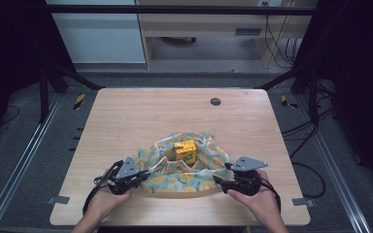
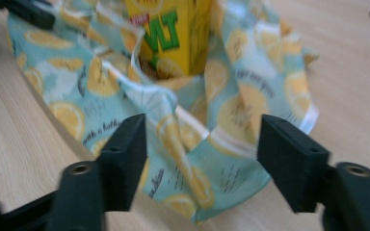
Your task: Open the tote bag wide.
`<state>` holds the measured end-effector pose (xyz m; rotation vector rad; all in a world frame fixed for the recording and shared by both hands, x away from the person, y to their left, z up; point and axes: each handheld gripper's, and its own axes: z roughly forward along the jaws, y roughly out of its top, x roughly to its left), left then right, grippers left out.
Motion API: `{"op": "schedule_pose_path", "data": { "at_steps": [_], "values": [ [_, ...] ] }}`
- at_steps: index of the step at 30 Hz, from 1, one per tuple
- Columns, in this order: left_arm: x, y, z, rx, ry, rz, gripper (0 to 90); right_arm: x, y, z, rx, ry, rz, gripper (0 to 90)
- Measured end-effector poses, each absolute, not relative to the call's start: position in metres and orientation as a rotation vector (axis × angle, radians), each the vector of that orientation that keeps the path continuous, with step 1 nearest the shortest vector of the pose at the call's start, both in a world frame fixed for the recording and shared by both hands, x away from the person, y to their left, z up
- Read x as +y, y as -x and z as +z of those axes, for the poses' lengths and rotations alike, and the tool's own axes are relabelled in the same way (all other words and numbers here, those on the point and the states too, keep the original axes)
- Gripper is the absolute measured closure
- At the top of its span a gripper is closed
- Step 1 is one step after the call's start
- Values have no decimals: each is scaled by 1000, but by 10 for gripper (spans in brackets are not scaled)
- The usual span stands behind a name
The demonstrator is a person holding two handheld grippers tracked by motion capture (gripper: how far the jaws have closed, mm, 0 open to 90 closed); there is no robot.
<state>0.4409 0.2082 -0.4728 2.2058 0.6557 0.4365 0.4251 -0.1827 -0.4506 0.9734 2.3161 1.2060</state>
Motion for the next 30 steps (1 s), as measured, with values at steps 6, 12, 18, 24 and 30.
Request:
{"op": "schedule_pose_path", "data": {
  "at_steps": [6, 12, 18, 24, 30],
  "values": [
    [207, -441, -473, 652, -2213, 441, 856, -182, -439, -424, 2268, -940, 1181, 204],
    [207, -440, -473, 647, -2218, 448, 856, -179, -471, -412, 2294, -954, 1172, 158],
    [207, -440, -473, 643, -2223, 452, 857, -165, -501, -427, 2359, -988, 1071, 278],
    [208, -440, -473, 640, -2226, 450, 859, -148, -513, -439, 2411, -971, 1041, 383],
    [210, -440, -472, 641, -2226, 452, 860, -145, -518, -444, 2422, -981, 999, 491]
  ]
}}
